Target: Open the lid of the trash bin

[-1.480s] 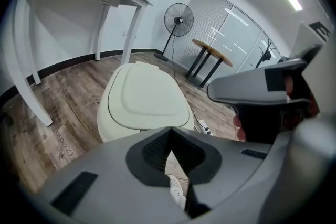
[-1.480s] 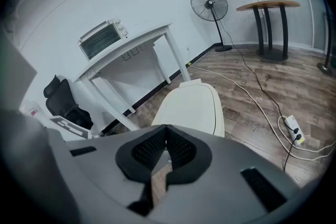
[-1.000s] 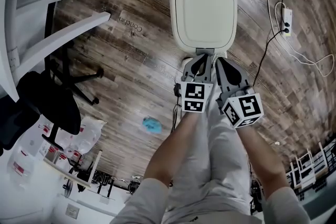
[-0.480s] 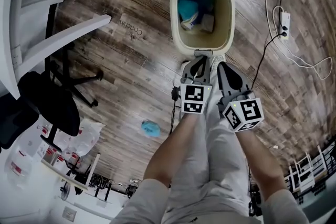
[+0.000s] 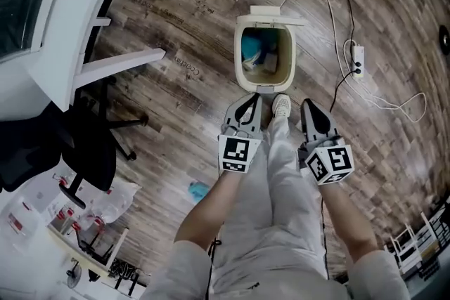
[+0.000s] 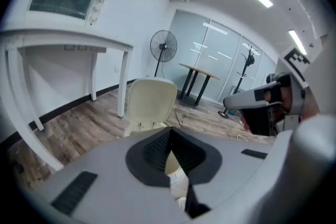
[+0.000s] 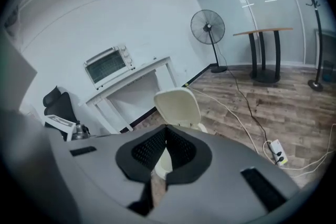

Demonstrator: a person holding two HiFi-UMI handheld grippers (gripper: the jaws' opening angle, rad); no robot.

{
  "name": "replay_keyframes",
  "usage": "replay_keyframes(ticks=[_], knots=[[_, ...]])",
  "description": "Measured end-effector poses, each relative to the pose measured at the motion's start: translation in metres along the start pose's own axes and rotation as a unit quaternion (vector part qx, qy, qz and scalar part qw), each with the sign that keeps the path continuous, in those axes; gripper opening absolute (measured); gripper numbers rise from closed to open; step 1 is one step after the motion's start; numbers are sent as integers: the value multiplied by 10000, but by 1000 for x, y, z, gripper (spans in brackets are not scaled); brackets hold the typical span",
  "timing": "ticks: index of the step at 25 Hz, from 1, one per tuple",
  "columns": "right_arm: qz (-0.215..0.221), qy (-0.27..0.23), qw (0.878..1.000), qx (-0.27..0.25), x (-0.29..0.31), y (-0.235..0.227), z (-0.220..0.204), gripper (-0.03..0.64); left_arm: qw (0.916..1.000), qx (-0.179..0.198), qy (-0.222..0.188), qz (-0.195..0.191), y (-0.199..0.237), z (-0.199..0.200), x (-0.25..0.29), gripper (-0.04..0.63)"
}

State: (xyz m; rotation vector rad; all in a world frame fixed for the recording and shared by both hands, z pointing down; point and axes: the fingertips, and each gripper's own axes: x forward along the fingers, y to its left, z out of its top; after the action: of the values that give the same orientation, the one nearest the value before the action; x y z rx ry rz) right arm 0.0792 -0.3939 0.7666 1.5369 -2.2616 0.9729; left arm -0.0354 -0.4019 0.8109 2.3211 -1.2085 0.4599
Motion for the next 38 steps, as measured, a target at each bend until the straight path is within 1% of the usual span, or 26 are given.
replay_keyframes(ticks=[2,4,5,7,11,14,17,19,22,27,29,32,33,38], knots=[[-149,-276,9994,-173,-29,2,42,17,9988,246,-419,3,-7,54,-31,2],[-334,-561,9975,-281,-60,7,79,17,9953,459,-856,62,-13,105,-67,2],[-401,-705,9963,-293,-76,11,96,17,9932,486,-1048,124,-15,129,-86,2],[-486,-994,9934,-310,-108,22,127,17,9900,474,-1305,265,-18,169,-123,2],[-560,-1522,9857,-450,-166,43,177,17,9840,665,-1605,402,-30,225,-181,2],[-572,-1825,9804,-476,-204,54,200,17,9772,891,-1887,389,-49,257,-213,2],[-541,-2040,9760,-544,-237,61,216,17,9710,945,-2169,352,-75,283,-239,2],[-483,-2139,9737,-613,-256,65,223,17,9678,964,-2301,326,-93,293,-255,2],[-330,-2298,9703,-675,-281,70,227,17,9637,1094,-2413,338,-120,299,-278,2],[-47,-2556,9640,-728,-335,74,225,17,9561,1159,-2629,570,-169,298,-316,2],[76,-2635,9617,-753,-364,73,218,17,9522,1174,-2738,670,-194,293,-334,2],[232,-2705,9596,-741,-408,65,204,17,9401,1309,-3034,843,-234,288,-366,2],[296,-2721,9589,-753,-420,64,200,17,9374,1342,-3085,897,-247,285,-377,2],[659,-2677,9568,-921,-476,75,172,17,9311,1461,-3163,1083,-303,261,-430,2]])
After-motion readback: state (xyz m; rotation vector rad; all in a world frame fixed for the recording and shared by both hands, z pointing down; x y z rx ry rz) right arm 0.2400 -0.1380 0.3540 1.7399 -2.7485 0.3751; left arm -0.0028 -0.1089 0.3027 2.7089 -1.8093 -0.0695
